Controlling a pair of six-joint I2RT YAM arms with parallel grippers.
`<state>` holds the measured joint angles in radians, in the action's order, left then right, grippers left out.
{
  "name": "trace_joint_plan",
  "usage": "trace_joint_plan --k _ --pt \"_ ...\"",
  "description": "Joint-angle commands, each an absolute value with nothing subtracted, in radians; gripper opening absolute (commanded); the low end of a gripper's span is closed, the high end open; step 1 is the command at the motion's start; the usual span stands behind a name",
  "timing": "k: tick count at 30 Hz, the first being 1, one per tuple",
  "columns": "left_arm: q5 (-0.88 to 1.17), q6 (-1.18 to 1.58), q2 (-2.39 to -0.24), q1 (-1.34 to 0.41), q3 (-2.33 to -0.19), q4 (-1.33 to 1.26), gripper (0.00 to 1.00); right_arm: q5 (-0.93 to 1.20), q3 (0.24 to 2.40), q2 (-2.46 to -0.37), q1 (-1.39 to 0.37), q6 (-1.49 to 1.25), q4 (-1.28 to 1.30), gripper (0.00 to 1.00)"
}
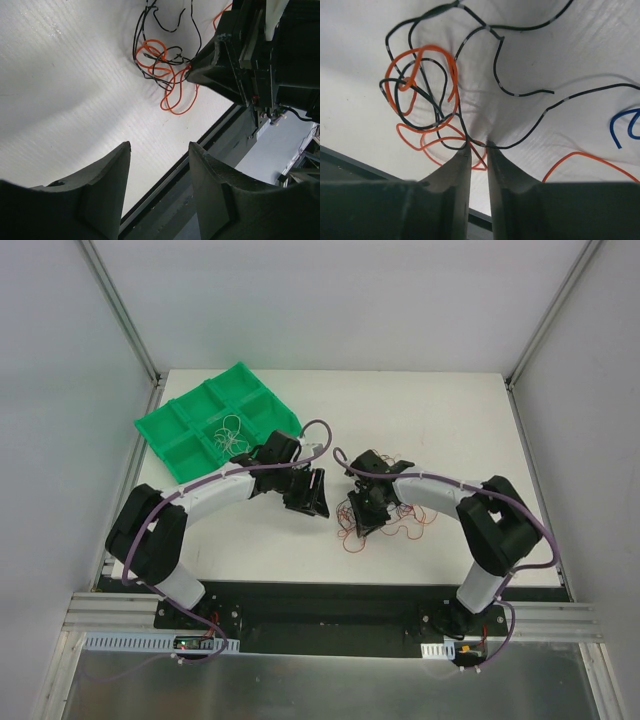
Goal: Untangle the cables
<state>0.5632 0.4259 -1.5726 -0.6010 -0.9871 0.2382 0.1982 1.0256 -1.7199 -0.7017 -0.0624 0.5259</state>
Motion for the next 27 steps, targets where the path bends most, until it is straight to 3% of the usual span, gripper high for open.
trace_joint_plan --k 1,2,10,15,21,27 --pt "0.592 0.414 -1.581 -0.603 -1.022 0.275 0.5 0.149 1.048 -1.703 -0.704 -0.072 0.495 0.11" --pt "0.597 0.42 -1.597 -0.601 -1.035 0.275 0.51 0.146 1.042 -1.677 -0.706 -0.077 0.499 0.01" --pt "0.673 0.486 -1.845 -0.629 -1.253 0.273 0.55 0.201 1.046 -1.43 -0.707 -0.123 0.597 0.0" --pt "0.641 0.488 -1.966 -0.64 -1.336 0.285 0.53 0.204 1.169 -1.329 -0.709 -0.138 0.698 0.0" --pt "0.6 0.474 -2.046 -0.655 -1.371 0.319 0.47 0.075 1.493 -1.183 -0.706 -0.153 0.854 0.0" --pt "0.557 0.422 -2.043 -0.675 -1.359 0.319 0.44 0.028 1.985 -1.281 -0.699 -0.164 0.929 0.0"
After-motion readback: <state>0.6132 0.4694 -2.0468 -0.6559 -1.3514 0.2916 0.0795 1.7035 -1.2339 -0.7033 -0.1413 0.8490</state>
